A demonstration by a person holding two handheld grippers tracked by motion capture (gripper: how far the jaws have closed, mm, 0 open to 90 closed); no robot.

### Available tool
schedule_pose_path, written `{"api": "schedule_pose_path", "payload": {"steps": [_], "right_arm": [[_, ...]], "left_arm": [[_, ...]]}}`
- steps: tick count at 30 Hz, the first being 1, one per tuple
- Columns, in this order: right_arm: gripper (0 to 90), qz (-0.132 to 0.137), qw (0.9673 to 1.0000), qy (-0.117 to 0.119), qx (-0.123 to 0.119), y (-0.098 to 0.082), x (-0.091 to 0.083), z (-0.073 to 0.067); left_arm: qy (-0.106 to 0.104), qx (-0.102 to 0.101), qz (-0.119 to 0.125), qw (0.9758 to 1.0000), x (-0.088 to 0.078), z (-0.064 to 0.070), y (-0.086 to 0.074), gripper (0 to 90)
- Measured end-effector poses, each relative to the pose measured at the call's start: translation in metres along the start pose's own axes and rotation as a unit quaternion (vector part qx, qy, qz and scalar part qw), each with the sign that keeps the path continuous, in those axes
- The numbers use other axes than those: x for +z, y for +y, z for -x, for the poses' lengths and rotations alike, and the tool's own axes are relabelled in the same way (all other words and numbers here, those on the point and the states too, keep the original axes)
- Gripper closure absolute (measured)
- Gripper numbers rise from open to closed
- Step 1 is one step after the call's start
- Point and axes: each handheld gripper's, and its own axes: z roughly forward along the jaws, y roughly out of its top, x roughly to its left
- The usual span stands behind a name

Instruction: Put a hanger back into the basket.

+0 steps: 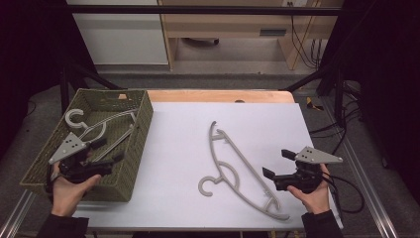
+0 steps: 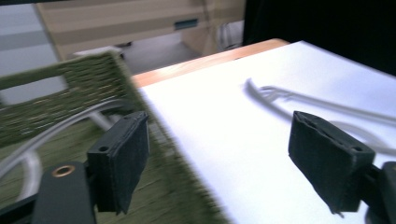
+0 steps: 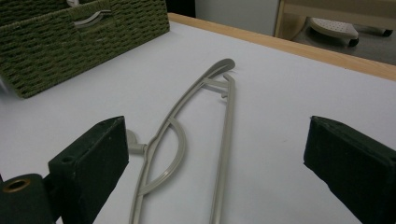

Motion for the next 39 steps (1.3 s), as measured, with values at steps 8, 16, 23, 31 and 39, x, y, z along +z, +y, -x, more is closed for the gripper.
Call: {"api": "schedule_pose_path", "payload": {"steps": [8,16,23,31,39], "right_arm": [[6.8,-0.001,1.0000,0.004,-0.008,0.001,-0.001,-0.004],[6.9,-0.013,0.9999,0.007,-0.009,0.000,0.003,-0.008],[6.9,-0.019,0.9997,0.012,-0.011,0.001,0.004,-0.011],[7.2,-0.035,0.9989,0.028,-0.012,0.000,0.009,-0.015],[8.8,-0.098,0.9937,0.044,-0.033,-0.004,0.022,-0.026]], "left_arm": [[-0.021,0.002,-0.005,0.9998,0.016,0.033,-0.013,13.3],[-0.041,0.013,-0.023,0.9988,0.029,0.050,-0.021,10.3],[-0.056,0.014,-0.026,0.9980,0.035,0.061,-0.025,10.1],[-0.074,0.025,-0.037,0.9963,0.044,0.074,-0.029,9.6],[-0.073,0.027,-0.050,0.9958,0.049,0.077,-0.038,9.6]]}}
